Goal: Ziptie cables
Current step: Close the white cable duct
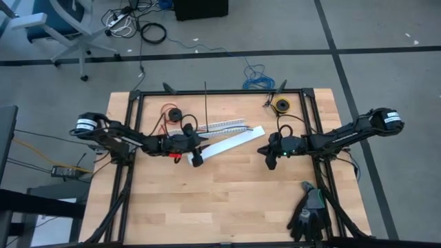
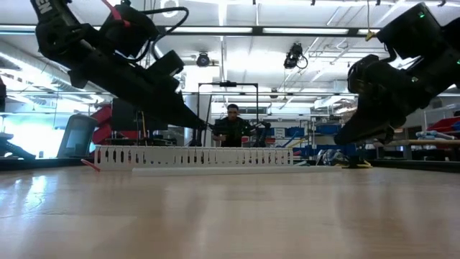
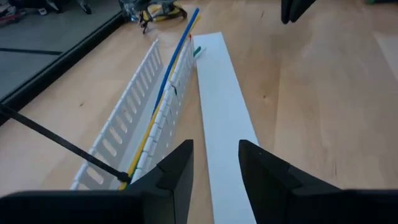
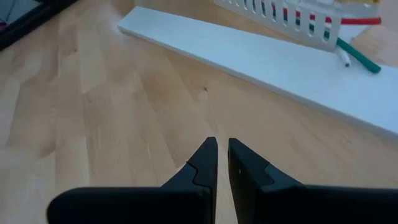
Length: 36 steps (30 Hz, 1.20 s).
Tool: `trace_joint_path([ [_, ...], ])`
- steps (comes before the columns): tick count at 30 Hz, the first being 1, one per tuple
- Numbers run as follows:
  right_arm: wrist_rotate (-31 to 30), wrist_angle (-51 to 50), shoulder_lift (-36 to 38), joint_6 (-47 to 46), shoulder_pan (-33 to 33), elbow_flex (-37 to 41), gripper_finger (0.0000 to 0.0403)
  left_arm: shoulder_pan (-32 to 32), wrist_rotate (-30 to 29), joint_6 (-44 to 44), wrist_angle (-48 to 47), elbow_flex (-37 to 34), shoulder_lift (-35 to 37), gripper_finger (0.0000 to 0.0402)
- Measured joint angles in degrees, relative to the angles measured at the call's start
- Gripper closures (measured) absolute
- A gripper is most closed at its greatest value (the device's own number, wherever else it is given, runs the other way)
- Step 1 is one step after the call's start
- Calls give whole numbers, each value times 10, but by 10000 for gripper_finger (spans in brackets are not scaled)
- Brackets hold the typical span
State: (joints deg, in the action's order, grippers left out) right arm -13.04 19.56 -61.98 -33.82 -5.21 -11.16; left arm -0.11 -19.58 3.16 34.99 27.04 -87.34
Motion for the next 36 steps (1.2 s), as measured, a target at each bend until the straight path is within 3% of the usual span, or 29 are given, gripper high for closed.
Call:
trace_joint_path([
  [7, -7, 20, 0, 36, 1, -1, 376, -1, 16, 5, -9, 9, -19, 264],
  [17, -9, 22, 0, 99, 1, -1, 376, -1, 19, 89, -46, 10, -19, 264],
  [23, -9, 22, 0, 120, 1, -1, 376, 0, 46, 110, 8, 10, -19, 259],
  [28, -9, 22, 0, 142, 1, -1, 376, 1, 64, 122, 10, 16, -22, 233],
  [36, -9, 19, 0, 146, 5, -1, 376, 1, 59, 121, 40, 65, -81, 162],
])
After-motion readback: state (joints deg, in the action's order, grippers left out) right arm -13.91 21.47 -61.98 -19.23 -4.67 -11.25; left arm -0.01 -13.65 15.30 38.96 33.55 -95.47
